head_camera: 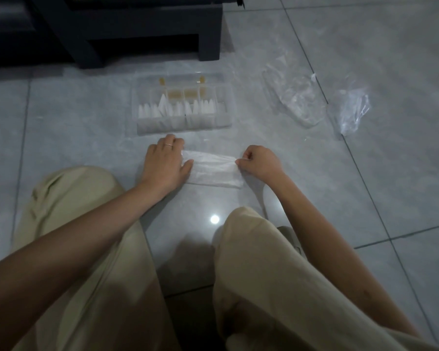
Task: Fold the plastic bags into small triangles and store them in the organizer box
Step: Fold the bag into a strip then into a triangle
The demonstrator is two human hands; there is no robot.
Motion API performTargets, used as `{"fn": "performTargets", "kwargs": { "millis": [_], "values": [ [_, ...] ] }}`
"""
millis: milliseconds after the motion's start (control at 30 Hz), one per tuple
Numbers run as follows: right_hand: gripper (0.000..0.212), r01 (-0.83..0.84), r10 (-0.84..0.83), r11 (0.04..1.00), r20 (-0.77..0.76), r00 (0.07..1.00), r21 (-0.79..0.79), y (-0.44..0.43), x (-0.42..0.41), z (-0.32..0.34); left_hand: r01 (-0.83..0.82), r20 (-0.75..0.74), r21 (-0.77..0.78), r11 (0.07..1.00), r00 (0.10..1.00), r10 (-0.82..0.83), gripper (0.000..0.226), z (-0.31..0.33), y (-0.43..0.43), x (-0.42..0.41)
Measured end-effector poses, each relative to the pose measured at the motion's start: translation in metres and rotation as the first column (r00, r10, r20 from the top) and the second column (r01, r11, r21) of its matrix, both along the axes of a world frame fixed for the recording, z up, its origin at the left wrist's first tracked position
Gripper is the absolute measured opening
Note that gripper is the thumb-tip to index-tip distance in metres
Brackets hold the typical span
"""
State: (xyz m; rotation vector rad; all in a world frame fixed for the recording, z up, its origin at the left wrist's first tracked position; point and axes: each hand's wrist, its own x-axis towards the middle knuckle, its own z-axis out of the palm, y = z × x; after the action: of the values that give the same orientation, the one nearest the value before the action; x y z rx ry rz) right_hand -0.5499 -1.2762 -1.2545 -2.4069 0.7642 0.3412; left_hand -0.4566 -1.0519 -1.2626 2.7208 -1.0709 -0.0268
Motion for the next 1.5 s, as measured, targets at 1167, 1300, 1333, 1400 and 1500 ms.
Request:
{"fn": "performTargets", "kwargs": {
  "millis": [1167, 1300, 1333, 1400, 1500],
  "values": [
    [0.078, -0.176, 0.203, 0.934, 0.055, 0.978, -0.312, 0.059, -0.039, -0.036, 0.279, -0.289, 0.598, 0.751, 0.949, -0.122, 0.092, -0.001, 0.010, 0.008],
    [0.096, -0.065, 0.030, 0.949, -0.117, 0.993, -0.307, 0.038, -0.062, -0.028, 0.294, -0.297, 0.677, 0.675, 0.948, -0.115, 0.098, 0.005, 0.024, 0.020],
    [0.105, -0.029, -0.026, 0.945, -0.162, 0.986, -0.325, 0.038, -0.064, -0.026, 0.299, -0.296, 0.682, 0.667, 0.947, -0.122, 0.098, 0.005, 0.027, 0.021],
    [0.117, -0.005, -0.082, 0.914, -0.196, 0.977, -0.407, 0.044, -0.064, -0.026, 0.304, -0.291, 0.667, 0.680, 0.947, -0.137, 0.099, 0.007, 0.029, 0.019],
    [0.109, -0.065, 0.076, 0.905, 0.008, 0.997, -0.421, 0.058, -0.058, -0.017, 0.376, -0.249, 0.435, 0.818, 0.923, -0.292, 0.093, 0.011, 0.023, 0.013]
  ]
}}
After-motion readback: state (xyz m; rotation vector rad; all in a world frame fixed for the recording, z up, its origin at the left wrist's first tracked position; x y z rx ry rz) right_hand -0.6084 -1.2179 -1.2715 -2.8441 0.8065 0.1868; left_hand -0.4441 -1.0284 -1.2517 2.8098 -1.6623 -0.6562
